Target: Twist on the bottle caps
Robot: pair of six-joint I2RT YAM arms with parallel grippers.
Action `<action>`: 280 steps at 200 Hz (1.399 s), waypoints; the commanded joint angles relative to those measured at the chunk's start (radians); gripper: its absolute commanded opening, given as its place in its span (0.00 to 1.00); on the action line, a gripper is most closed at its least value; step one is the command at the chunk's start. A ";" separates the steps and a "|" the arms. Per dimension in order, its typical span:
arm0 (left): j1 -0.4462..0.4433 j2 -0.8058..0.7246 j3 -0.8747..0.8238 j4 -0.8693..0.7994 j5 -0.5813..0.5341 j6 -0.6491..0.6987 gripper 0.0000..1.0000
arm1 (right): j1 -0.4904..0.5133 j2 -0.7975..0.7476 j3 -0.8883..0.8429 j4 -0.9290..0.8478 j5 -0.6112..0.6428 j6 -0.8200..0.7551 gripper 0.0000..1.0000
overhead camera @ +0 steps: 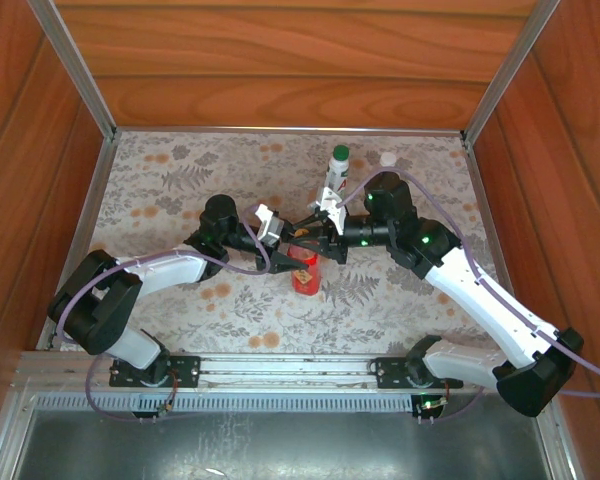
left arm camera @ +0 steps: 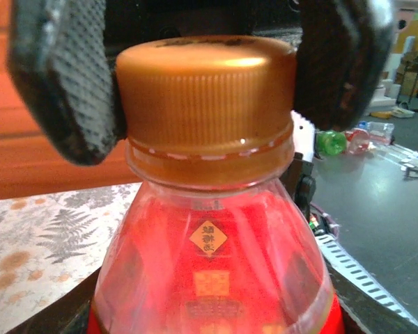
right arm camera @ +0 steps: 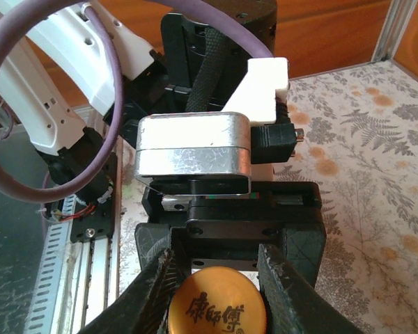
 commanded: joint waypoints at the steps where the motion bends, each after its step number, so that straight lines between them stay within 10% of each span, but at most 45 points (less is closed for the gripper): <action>1: 0.003 -0.012 -0.008 0.019 -0.201 0.083 0.56 | -0.004 0.006 -0.007 0.086 0.282 0.080 0.08; 66: -0.051 0.018 0.037 0.022 -0.813 0.129 0.56 | 0.013 0.157 -0.023 0.202 0.981 0.315 0.05; 109: -0.117 0.043 0.054 0.021 -0.993 0.184 0.56 | 0.010 0.276 0.050 0.098 1.153 0.459 0.04; 135: -0.115 0.041 0.043 0.019 -0.983 0.184 0.55 | 0.007 0.222 -0.011 0.219 1.011 0.387 0.09; 147: -0.107 0.039 0.034 0.019 -0.944 0.184 0.55 | 0.002 0.174 -0.058 0.304 0.876 0.311 0.27; 193: -0.029 0.004 -0.022 0.019 -0.500 0.136 0.55 | -0.019 -0.042 -0.133 0.302 0.336 0.119 0.63; 245: 0.006 -0.045 -0.043 0.017 -0.093 0.041 0.56 | -0.022 -0.141 -0.058 0.053 0.071 0.043 0.66; 280: 0.005 -0.038 -0.023 0.015 -0.011 0.009 0.56 | -0.021 -0.091 0.016 -0.032 -0.036 0.022 0.64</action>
